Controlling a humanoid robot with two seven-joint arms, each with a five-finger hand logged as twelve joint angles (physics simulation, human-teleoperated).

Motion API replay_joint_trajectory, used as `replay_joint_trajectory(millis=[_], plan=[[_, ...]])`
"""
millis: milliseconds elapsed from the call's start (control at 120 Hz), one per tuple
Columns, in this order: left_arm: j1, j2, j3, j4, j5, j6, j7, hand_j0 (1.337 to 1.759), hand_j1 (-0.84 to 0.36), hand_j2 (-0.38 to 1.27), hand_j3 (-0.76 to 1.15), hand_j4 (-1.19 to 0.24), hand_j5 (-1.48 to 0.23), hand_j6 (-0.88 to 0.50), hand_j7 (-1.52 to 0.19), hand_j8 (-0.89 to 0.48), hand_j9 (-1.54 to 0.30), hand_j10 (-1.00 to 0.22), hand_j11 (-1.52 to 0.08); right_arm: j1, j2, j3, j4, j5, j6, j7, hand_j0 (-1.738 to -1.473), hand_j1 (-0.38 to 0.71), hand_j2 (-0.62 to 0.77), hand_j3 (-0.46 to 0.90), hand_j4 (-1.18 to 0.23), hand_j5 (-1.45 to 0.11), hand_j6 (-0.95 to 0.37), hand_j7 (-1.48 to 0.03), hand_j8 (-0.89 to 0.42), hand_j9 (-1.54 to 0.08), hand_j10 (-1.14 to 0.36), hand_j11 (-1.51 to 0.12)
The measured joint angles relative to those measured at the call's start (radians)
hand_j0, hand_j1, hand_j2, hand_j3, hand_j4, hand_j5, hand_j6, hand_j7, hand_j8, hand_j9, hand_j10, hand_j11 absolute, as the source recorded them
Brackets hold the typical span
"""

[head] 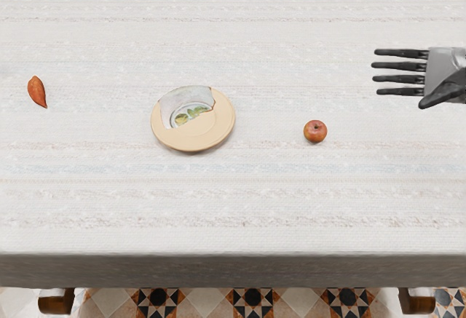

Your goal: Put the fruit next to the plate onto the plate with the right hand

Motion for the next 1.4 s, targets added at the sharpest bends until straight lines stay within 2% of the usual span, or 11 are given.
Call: replay_joint_trajectory(millis=[200, 250, 300, 383, 458, 567, 742, 958, 1058, 1200, 1400], plan=[[0.0, 0.0, 0.0, 0.0, 0.0, 0.0, 0.0, 1.658, 0.35, 0.0, 0.0, 0.0, 0.0, 0.0, 0.0, 0.0, 0.0, 0.0, 0.0, 0.025, 0.019, 0.016, 0.019, -0.056, 0.0, 0.001, -1.658, -0.32, -0.01, 0.0, -0.02, -0.03, -0.02, -0.03, -0.02, -0.03, -0.02, -0.03], [0.0, 0.0, 0.0, 0.0, 0.0, 0.0, 0.0, 1.658, 0.35, 0.0, 0.0, 0.0, 0.0, 0.0, 0.0, 0.0, 0.0, 0.0, 0.0, 0.062, 0.023, 0.019, 0.07, -0.133, 0.0, 0.0, -1.658, -0.32, -0.01, 0.0, -0.02, -0.04, -0.02, -0.03, -0.02, -0.03, -0.02, -0.03], [0.0, 0.0, 0.0, 0.0, 0.0, 0.0, 0.0, 1.658, 0.35, 0.0, 0.0, 0.0, 0.0, 0.0, 0.0, 0.0, 0.0, 0.0, 0.0, 0.102, 0.033, 0.021, 0.158, -0.234, -0.022, 0.0, -1.658, -0.31, -0.01, 0.0, -0.03, -0.04, -0.02, -0.04, -0.03, -0.04, -0.03, -0.04], [0.0, 0.0, 0.0, 0.0, 0.0, 0.0, 0.0, 1.658, 0.35, 0.0, 0.0, 0.0, 0.0, 0.0, 0.0, 0.0, 0.0, 0.0, 0.0, 0.142, 0.063, 0.019, 0.29, -0.383, -0.171, -0.002, -1.658, -0.31, -0.01, 0.0, -0.03, -0.05, -0.03, -0.04, -0.03, -0.04, -0.03, -0.04], [0.0, 0.0, 0.0, 0.0, 0.0, 0.0, 0.0, 1.658, 0.35, 0.0, 0.0, 0.0, 0.0, 0.0, 0.0, 0.0, 0.0, 0.0, 0.0, 0.161, 0.16, 0.009, 0.352, -0.557, -0.392, -0.027, -1.658, -0.3, -0.01, 0.0, -0.04, -0.05, -0.04, -0.05, -0.04, -0.05, -0.04, -0.05], [0.0, 0.0, 0.0, 0.0, 0.0, 0.0, 0.0, 1.658, 0.35, 0.0, 0.0, 0.0, 0.0, 0.0, 0.0, 0.0, 0.0, 0.0, 0.0, 0.142, 0.276, 0.003, 0.391, -0.784, -0.639, -0.047, -1.658, -0.3, -0.01, 0.0, -0.04, -0.05, -0.04, -0.05, -0.04, -0.05, -0.04, -0.05], [0.0, 0.0, 0.0, 0.0, 0.0, 0.0, 0.0, 1.658, 0.35, 0.0, 0.0, 0.0, 0.0, 0.0, 0.0, 0.0, 0.0, 0.0, 0.0, 0.083, 0.329, -0.088, 0.406, -0.966, -0.775, -0.055, -1.658, -0.28, -0.01, 0.0, -0.06, -0.07, -0.06, -0.07, -0.06, -0.07, -0.06, -0.07], [0.0, 0.0, 0.0, 0.0, 0.0, 0.0, 0.0, 1.658, 0.35, 0.0, 0.0, 0.0, 0.0, 0.0, 0.0, 0.0, 0.0, 0.0, 0.0, 0.085, 0.403, -0.191, 0.332, -1.039, -0.881, -0.057, -1.658, -0.21, -0.02, 0.0, -0.12, -0.15, -0.12, -0.15, -0.12, -0.15, -0.12, -0.15], [0.0, 0.0, 0.0, 0.0, 0.0, 0.0, 0.0, 1.658, 0.35, 0.0, 0.0, 0.0, 0.0, 0.0, 0.0, 0.0, 0.0, 0.0, 0.0, 0.124, 0.448, -0.271, 0.296, -1.057, -0.95, -0.057, -1.658, -0.2, -0.02, 0.0, -0.13, -0.17, -0.13, -0.17, -0.13, -0.17, -0.13, -0.17], [0.0, 0.0, 0.0, 0.0, 0.0, 0.0, 0.0, 1.658, 0.35, 0.0, 0.0, 0.0, 0.0, 0.0, 0.0, 0.0, 0.0, 0.0, 0.0, 0.206, 0.559, -0.413, 0.179, -1.066, -0.978, -0.057, -1.658, -0.19, -0.03, 0.0, -0.14, -0.17, -0.14, -0.17, -0.14, -0.17, -0.14, -0.17], [0.0, 0.0, 0.0, 0.0, 0.0, 0.0, 0.0, 1.658, 0.35, 0.0, 0.0, 0.0, 0.0, 0.0, 0.0, 0.0, 0.0, 0.0, 0.0, 0.225, 0.689, -0.504, -0.003, -1.068, -1.01, -0.057, -1.658, -0.17, -0.03, 0.0, -0.15, -0.2, -0.16, -0.2, -0.16, -0.2, -0.15, -0.2]])
